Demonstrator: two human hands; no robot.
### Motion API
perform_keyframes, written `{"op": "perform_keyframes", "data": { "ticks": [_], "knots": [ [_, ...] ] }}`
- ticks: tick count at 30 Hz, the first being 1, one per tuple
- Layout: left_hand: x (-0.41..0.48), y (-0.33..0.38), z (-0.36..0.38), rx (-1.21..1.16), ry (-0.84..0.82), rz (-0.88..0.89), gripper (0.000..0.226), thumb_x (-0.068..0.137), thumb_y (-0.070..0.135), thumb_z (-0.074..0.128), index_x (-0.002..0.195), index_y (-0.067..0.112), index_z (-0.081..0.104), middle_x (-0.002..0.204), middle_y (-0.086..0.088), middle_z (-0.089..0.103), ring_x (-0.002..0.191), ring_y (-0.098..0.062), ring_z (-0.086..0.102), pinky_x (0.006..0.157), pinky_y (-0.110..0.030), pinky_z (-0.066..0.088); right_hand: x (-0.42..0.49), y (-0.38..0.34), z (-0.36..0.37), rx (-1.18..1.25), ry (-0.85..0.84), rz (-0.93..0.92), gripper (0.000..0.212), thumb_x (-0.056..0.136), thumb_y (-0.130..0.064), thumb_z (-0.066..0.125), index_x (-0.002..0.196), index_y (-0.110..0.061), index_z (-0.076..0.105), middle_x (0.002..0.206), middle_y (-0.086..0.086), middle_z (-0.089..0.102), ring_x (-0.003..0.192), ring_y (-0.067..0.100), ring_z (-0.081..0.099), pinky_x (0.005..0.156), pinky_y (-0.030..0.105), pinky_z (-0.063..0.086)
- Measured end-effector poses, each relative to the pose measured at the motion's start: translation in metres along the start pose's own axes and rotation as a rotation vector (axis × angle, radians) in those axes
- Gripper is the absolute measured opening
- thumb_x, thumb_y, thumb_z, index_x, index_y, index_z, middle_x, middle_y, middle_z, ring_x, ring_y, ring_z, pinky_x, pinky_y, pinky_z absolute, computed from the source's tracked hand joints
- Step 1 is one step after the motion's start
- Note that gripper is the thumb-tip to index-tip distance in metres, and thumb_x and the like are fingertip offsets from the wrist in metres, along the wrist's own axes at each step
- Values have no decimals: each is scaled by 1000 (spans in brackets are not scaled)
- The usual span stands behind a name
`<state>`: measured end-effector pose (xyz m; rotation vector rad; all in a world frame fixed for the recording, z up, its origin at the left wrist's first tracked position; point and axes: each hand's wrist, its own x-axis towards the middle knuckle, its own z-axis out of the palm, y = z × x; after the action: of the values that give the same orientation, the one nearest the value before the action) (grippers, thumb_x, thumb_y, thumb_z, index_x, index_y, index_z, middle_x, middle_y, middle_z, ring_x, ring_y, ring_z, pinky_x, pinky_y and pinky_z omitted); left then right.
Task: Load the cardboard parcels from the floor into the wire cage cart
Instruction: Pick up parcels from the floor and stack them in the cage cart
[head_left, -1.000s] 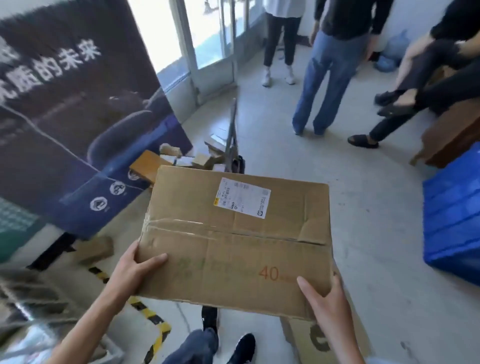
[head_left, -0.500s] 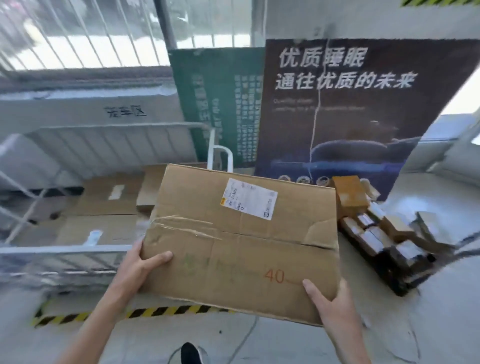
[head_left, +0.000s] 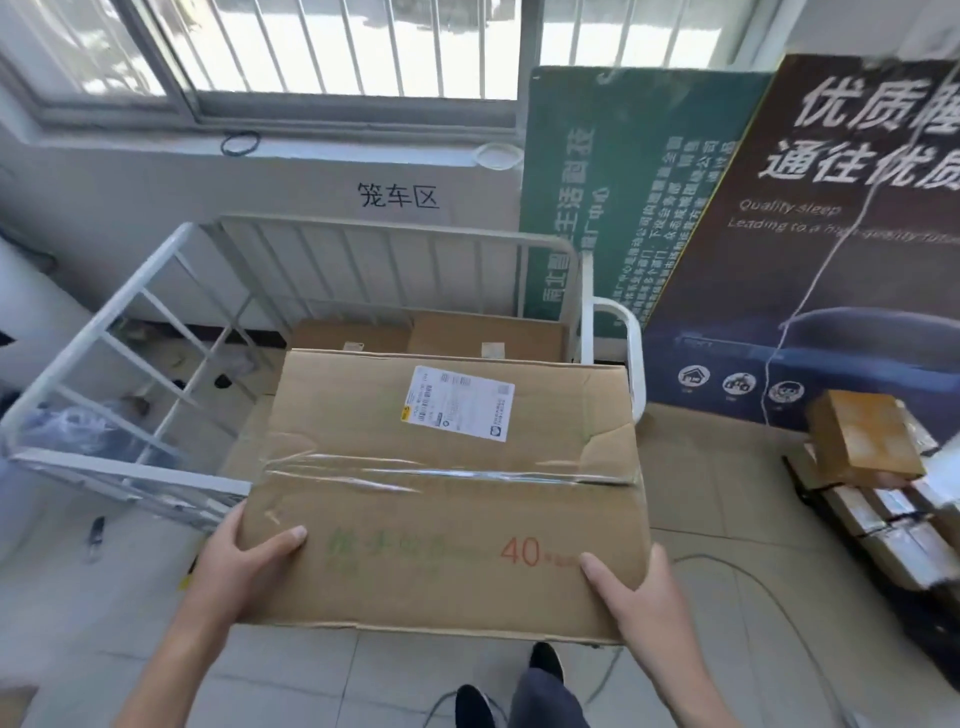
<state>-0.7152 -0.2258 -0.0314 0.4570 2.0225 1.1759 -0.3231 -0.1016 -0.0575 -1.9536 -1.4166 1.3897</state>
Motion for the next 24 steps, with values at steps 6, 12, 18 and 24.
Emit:
{"op": "perform_keyframes", "data": {
  "ticks": [6,12,18,24],
  "knots": [
    [78,21,-22,32,10,2,37,80,5,79,114,14,67,106,-6,74,94,-26,69,77,-38,53,43,-53,50,17,-23,-25,50,76,-59,76,110,-33,50,104,-13,66,94,10,65,82,41,55],
    [166,46,-16,121,-15,-1,49,79,21,82,123,19,61,108,3,70,95,-16,67,69,-31,50,119,-102,86,20,8,-66,40,83,-57,68,111,-38,48,103,-18,64,94,5,63,73,30,52],
    [246,62,-3,223,-54,-31,60,74,27,86,126,19,56,112,0,67,96,-13,64,75,-33,49,181,-132,107,-7,7,-62,37,87,-51,66,116,-38,47,104,-21,60,95,0,59,73,27,51],
    [324,50,27,242,-88,-75,77,56,35,78,125,15,52,116,-9,63,105,-28,62,88,-43,48,233,-119,156,-23,77,29,34,90,-50,63,118,-36,48,102,-22,60,91,-4,57,65,23,45]
  ]
}}
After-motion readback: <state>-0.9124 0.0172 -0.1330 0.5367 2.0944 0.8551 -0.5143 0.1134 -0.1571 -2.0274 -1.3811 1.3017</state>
